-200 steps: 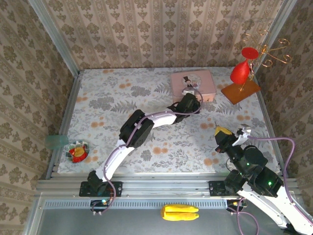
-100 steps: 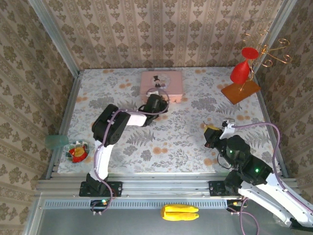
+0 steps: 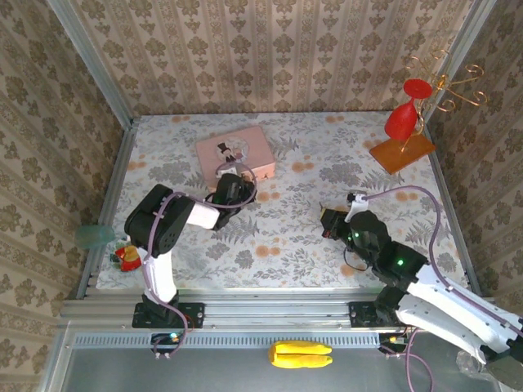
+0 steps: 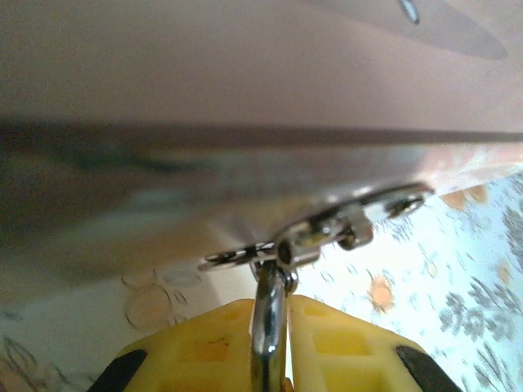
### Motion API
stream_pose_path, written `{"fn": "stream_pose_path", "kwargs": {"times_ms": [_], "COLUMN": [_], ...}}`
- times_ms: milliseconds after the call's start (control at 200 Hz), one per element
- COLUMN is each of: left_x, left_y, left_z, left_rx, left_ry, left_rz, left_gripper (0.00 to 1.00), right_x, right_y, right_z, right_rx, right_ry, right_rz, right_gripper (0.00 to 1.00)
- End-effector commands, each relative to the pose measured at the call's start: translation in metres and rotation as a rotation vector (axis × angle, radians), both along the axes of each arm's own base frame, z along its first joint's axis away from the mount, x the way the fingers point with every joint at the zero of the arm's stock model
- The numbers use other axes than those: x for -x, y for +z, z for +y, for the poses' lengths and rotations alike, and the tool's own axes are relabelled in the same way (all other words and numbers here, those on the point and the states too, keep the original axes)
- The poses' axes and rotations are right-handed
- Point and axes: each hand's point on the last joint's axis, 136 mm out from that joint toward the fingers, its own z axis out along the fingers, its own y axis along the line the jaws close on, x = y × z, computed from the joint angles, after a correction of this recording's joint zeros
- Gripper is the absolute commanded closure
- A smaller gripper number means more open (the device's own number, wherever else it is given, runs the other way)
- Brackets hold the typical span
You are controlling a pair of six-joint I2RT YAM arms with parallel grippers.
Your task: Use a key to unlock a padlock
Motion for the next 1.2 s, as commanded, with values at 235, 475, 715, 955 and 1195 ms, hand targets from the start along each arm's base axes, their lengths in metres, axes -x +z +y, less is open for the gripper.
{"fn": "stream_pose_path", "kwargs": {"times_ms": [235,475,715,955,1195], "left_x": [0.057,0.063,0.073,0.076,0.078], "left_y": [0.019,0.029,0.029,0.039,0.048], "left_z": [-0.056,-0.065,-0.066,-0.064,-0.062], "left_rx": [0.177,0.231,0.309,0.386,0.469], "left_ry": [-0.149,-0.171,-0.162,-0.137,-0.113], "left_rz": [0.059,0.049,0.075,0.063,0.068], "left_gripper": [1.00,1.00,1.00,1.00,1.00], "right_x": [-0.003,-0.003,-0.002,-0.014,-0.037], "right_y": [-0.035,-0.050,-0.083,-0.106,-0.123], "right_z": [0.034,0.040,0.056,0.077,0.101], "right_rx": [-0.199,-0.171,-0.232,-0.372,-0.509], "right_ry": [0.018,0.023,0.052,0.103,0.171], "right_rz": [0.170,0.247,0.367,0.426,0.497], "right_gripper": [1.00,1.00,1.00,1.00,1.00]}}
